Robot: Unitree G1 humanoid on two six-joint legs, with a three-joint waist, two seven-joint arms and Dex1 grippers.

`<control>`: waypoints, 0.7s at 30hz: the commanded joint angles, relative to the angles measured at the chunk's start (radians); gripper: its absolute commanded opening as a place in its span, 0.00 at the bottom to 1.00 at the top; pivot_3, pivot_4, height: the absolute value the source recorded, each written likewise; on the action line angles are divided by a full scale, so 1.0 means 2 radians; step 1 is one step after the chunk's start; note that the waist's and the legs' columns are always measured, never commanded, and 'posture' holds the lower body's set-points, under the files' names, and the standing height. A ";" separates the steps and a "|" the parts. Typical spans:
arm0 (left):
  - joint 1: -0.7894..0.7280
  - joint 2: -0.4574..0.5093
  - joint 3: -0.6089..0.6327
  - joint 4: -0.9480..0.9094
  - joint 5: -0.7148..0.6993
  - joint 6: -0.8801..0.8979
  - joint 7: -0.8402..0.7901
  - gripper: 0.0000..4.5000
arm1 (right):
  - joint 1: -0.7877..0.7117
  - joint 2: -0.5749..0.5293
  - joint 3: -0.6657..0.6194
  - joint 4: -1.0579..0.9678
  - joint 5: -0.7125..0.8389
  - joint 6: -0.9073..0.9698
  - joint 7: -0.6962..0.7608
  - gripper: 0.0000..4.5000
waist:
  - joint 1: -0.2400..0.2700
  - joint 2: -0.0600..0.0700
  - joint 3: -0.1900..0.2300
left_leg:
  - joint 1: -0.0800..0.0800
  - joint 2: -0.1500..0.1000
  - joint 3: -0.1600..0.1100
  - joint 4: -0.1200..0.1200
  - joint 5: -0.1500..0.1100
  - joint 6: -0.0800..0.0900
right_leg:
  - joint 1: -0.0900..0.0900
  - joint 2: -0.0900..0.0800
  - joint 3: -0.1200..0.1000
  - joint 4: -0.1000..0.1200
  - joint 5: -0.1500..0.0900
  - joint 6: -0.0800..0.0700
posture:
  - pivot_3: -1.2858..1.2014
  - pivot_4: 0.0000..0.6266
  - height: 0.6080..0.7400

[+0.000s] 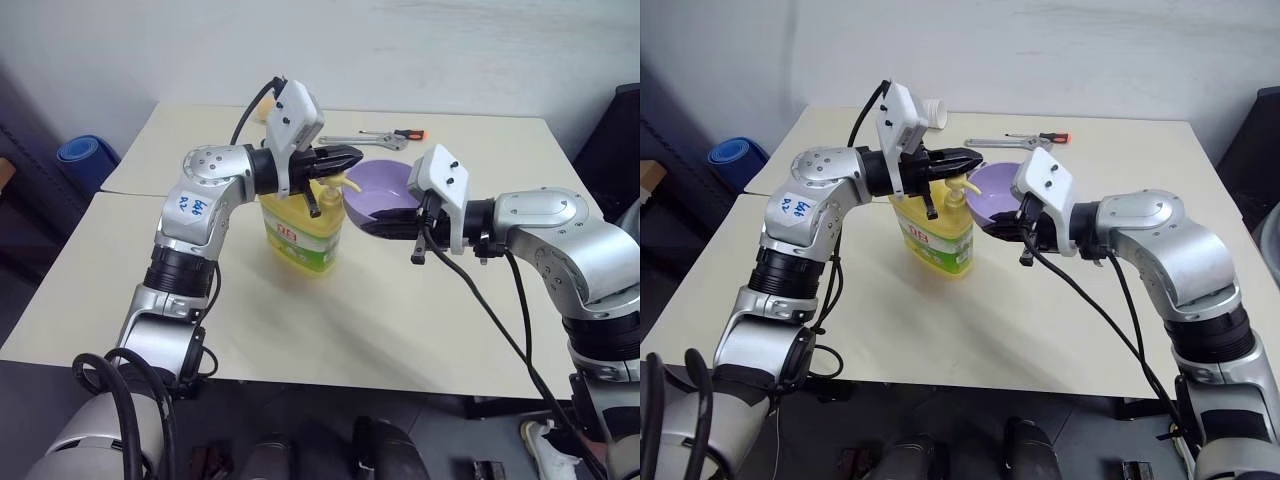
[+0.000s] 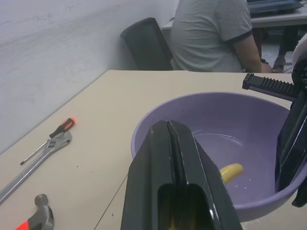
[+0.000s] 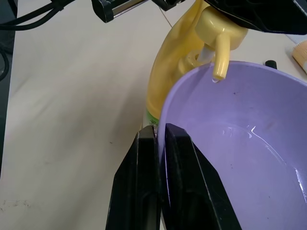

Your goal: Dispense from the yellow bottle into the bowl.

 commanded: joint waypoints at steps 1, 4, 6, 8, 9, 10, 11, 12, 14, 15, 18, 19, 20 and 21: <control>0.043 0.006 -0.043 0.040 0.036 0.027 -0.008 0.01 | -0.012 0.000 -0.024 -0.022 0.012 0.000 -0.004 0.00 | 0.000 0.000 0.000 | 0.000 0.000 0.000 0.000 0.000 0.000 | 0.000 0.000 0.000 0.000 0.000 0.000 | 0.52 0.24 1.00; 0.051 0.003 -0.043 0.039 0.033 0.032 -0.007 0.01 | -0.011 -0.001 -0.024 -0.022 0.013 0.000 -0.006 0.00 | 0.000 0.000 -0.002 | 0.000 0.000 0.000 0.000 0.000 0.000 | 0.000 0.000 0.000 0.000 0.000 0.000 | 0.52 0.24 1.00; 0.053 0.002 -0.043 0.040 0.033 0.031 -0.006 0.01 | -0.011 -0.001 -0.025 -0.022 0.014 0.001 -0.007 0.00 | -0.001 0.000 -0.003 | 0.001 0.000 0.000 0.000 0.000 0.000 | 0.000 0.000 0.000 0.000 0.000 0.000 | 0.52 0.24 1.00; 0.055 0.002 -0.043 0.041 0.035 0.030 -0.006 0.01 | -0.010 -0.001 -0.025 -0.022 0.015 0.001 -0.008 0.00 | -0.001 -0.001 -0.004 | 0.001 0.000 0.000 0.000 0.000 0.000 | 0.001 0.000 0.000 0.000 0.000 0.000 | 0.52 0.24 1.00; 0.055 0.000 -0.041 0.042 0.034 0.028 -0.004 0.01 | -0.010 -0.001 -0.025 -0.022 0.015 0.001 -0.009 0.00 | -0.001 -0.001 -0.004 | 0.002 0.000 0.000 -0.001 0.000 0.000 | 0.001 0.000 0.001 0.000 0.000 0.000 | 0.52 0.24 1.00; 0.055 -0.003 -0.037 0.041 0.029 0.025 -0.004 0.01 | -0.009 -0.001 -0.024 -0.022 0.015 0.001 -0.010 0.00 | -0.001 -0.001 -0.004 | 0.003 0.000 0.000 -0.001 0.000 0.000 | 0.002 0.000 0.001 0.000 0.000 0.000 | 0.52 0.24 1.00; 0.053 -0.008 -0.027 0.039 0.019 0.025 -0.003 0.01 | -0.009 -0.001 -0.024 -0.021 0.016 0.001 -0.011 0.00 | -0.001 -0.001 -0.004 | 0.004 0.000 0.001 -0.002 0.000 0.000 | 0.002 0.000 0.001 0.000 0.000 0.000 | 0.52 0.24 1.00; 0.052 -0.012 -0.020 0.038 0.012 0.026 -0.003 0.01 | -0.008 -0.001 -0.024 -0.021 0.016 0.001 -0.011 0.00 | -0.001 -0.001 -0.004 | 0.005 0.000 0.001 -0.002 0.000 0.000 | 0.003 0.000 0.001 -0.001 0.000 0.000 | 0.52 0.24 1.00; 0.039 -0.022 0.002 0.031 -0.009 0.025 -0.004 0.01 | -0.003 -0.002 -0.025 -0.021 0.015 0.000 -0.012 0.00 | -0.001 -0.001 -0.004 | 0.005 0.000 0.001 -0.003 0.000 0.000 | 0.003 0.000 0.001 -0.001 0.000 0.000 | 0.52 0.24 1.00; 0.031 -0.025 0.012 0.025 -0.019 0.024 -0.007 0.01 | 0.002 -0.005 -0.026 -0.021 0.014 -0.001 -0.011 0.00 | -0.001 -0.001 -0.004 | 0.005 0.000 0.001 -0.003 0.000 0.000 | 0.003 0.000 0.002 -0.001 0.000 0.000 | 0.52 0.24 1.00; 0.014 -0.031 0.037 0.018 -0.039 0.015 -0.008 0.01 | 0.013 -0.010 -0.028 -0.019 0.012 -0.005 -0.007 0.00 | 0.001 -0.002 -0.004 | 0.005 0.000 0.001 -0.003 0.000 0.000 | 0.003 0.000 0.001 -0.001 0.000 0.000 | 0.52 0.24 1.00; 0.006 -0.031 0.052 0.016 -0.049 0.010 -0.007 0.01 | 0.022 -0.016 -0.031 -0.018 0.008 -0.011 -0.004 0.00 | 0.001 -0.002 -0.004 | 0.004 0.000 0.001 -0.003 0.000 0.000 | 0.003 0.000 0.001 -0.001 0.000 0.000 | 0.52 0.24 1.00; -0.002 -0.030 0.068 0.012 -0.064 0.004 -0.011 0.01 | 0.033 -0.022 -0.036 -0.015 0.006 -0.017 -0.001 0.00 | 0.001 -0.002 -0.004 | 0.004 0.000 0.000 -0.003 0.000 0.000 | 0.003 0.000 0.001 -0.002 0.000 0.000 | 0.52 0.24 1.00; -0.007 -0.027 0.081 0.007 -0.076 0.004 -0.014 0.01 | 0.043 -0.027 -0.040 -0.012 0.003 -0.024 0.001 0.00 | 0.001 -0.002 -0.003 | 0.003 0.000 0.000 -0.003 0.000 0.000 | 0.003 0.000 0.001 -0.002 0.000 0.000 | 0.52 0.24 1.00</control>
